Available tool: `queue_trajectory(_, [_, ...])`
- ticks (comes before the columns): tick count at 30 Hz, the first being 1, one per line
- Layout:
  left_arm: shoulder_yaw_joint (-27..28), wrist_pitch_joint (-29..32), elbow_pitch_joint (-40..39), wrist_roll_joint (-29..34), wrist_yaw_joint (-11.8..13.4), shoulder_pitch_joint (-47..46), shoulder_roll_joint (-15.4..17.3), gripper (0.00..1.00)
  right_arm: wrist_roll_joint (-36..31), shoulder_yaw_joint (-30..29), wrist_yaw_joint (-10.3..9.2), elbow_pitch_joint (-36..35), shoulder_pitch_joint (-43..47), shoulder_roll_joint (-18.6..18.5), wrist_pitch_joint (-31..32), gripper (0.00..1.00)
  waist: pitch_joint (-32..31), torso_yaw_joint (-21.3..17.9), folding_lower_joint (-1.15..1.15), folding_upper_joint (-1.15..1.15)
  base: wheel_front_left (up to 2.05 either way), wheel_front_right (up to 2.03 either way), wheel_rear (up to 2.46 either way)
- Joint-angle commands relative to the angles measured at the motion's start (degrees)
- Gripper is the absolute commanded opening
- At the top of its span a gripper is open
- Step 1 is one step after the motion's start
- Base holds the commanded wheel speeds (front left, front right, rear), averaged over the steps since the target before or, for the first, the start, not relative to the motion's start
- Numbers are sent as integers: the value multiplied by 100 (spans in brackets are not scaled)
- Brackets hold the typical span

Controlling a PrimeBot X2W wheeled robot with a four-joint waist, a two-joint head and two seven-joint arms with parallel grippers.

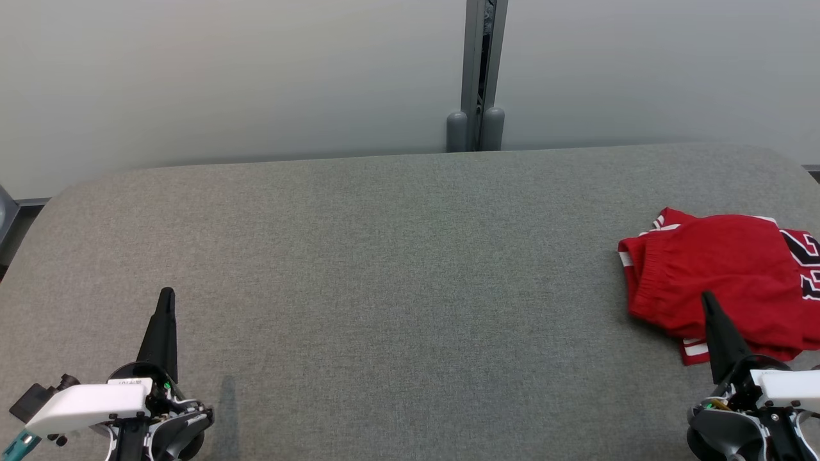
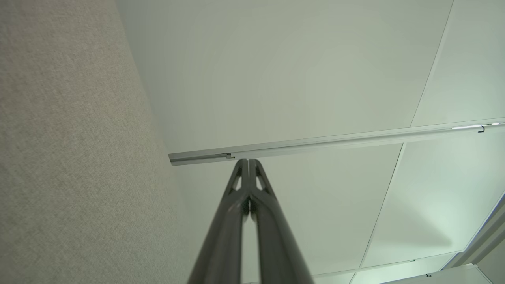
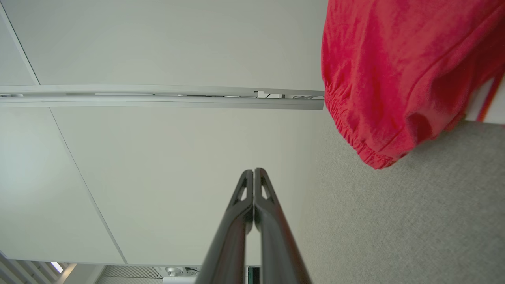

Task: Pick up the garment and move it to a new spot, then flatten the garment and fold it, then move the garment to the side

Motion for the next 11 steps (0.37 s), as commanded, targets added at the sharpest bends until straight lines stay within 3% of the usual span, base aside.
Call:
queue_trajectory(1, [26, 14, 5, -7, -21, -49, 10, 0, -26, -25, 1, 15, -49, -8, 20, 0, 0, 0, 0, 0, 0, 0, 0])
queue_trajectory(11, [26, 15, 5, -7, -21, -49, 10, 0, -34, -34, 0, 16, -51, -2, 27, 0, 0, 0, 0, 0, 0, 0, 0])
